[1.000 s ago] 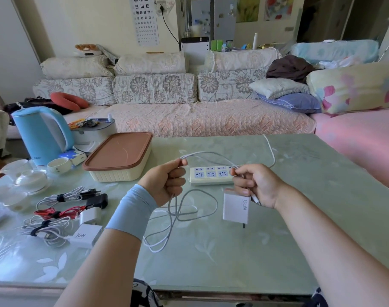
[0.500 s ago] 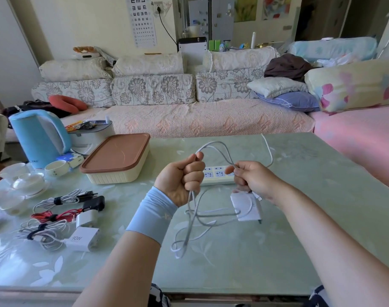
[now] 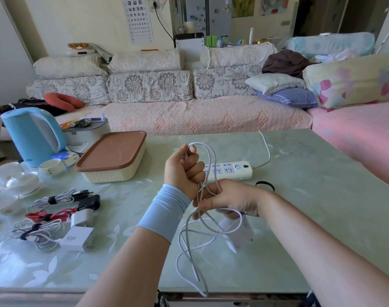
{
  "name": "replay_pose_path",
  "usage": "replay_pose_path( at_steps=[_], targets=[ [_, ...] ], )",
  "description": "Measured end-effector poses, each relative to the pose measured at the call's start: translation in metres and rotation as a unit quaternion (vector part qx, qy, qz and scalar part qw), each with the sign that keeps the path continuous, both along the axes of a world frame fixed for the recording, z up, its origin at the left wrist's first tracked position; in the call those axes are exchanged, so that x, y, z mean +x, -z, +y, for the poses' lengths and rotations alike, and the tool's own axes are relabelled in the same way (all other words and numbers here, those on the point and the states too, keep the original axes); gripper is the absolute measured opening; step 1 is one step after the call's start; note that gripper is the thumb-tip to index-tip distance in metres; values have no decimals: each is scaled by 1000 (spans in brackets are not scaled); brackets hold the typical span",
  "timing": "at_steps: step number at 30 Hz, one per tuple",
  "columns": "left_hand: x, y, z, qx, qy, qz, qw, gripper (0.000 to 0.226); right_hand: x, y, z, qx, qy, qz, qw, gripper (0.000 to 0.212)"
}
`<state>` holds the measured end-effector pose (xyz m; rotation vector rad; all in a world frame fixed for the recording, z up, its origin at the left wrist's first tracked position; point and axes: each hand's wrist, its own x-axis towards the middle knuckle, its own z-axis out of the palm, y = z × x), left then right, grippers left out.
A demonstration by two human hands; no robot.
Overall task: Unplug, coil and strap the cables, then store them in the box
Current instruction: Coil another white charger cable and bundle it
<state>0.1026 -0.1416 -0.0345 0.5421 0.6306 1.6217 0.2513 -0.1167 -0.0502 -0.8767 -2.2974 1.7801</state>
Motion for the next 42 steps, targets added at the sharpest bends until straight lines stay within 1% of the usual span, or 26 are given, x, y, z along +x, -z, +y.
replay_pose_path(
  at_steps=[2,3,6,8,10,13,15,17,18,19,21,23,25,27,28,30,32,33,34,35,37,38,40,42],
  targets=[
    [-7,-5,-3,2,14,35,999,31,0,1,1,-68,-37,22,997,9],
    [-11,-7,-5,1,14,70,997,32,0,4,2,-88,-54,28,994,10],
    [-23,-14,-10,11,-27,207,978,36,-1,7,4,-95,-76,13,992,20],
    [-33,-13,-13,28,-89,285,954,37,-3,7,4,-81,-57,-21,995,17],
    [-46,-9,-15,27,-166,349,922,37,-4,8,4,-57,-39,-56,996,22],
    [-66,2,-13,23,-257,424,868,33,-6,8,6,-76,-5,-65,995,20],
    [-74,7,-14,35,-310,478,821,32,-8,6,7,-101,12,-63,993,14],
    [-74,6,-17,65,-356,530,766,33,-11,5,10,-127,26,-62,990,13],
    [-72,4,-19,81,-368,550,745,34,-13,6,11,-140,33,-63,988,13],
    [-70,3,-20,96,-371,562,733,34,-13,7,12,-151,37,-65,986,13],
    [-65,2,-20,113,-368,578,720,33,-11,7,13,-149,32,-73,986,12],
    [-58,3,-19,123,-364,570,726,27,-6,2,11,-109,13,-101,989,8],
    [-47,2,-17,124,-352,547,749,20,-2,-2,7,-72,-7,-135,988,4],
    [-39,1,-12,109,-340,512,781,16,-1,-2,5,-66,-27,-155,985,12],
    [-37,1,-9,98,-333,485,803,14,-1,-2,5,-74,-35,-157,984,15],
    [-34,4,-4,60,-313,420,850,9,-2,-1,5,-101,-43,-137,984,12],
    [-30,11,-1,7,-272,368,889,32,-2,0,7,-128,-15,-96,987,7],
    [-29,15,-1,-18,-250,361,898,44,-1,0,9,-141,5,-74,987,7],
    [-28,19,0,-36,-234,375,896,55,-1,0,11,-157,26,-51,986,9],
    [-28,23,-1,-47,-223,407,885,65,-1,1,14,-174,45,-30,983,11],
    [-28,26,-2,-45,-215,460,860,82,-1,0,16,-191,89,10,978,14],
    [-28,27,-3,-33,-215,474,853,87,-1,1,17,-194,112,30,974,14],
    [-25,26,-4,-10,-200,489,849,87,-2,2,21,-201,147,67,966,21],
    [-21,25,-6,-13,-150,498,854,73,-3,4,25,-222,164,104,955,20]
  ],
)
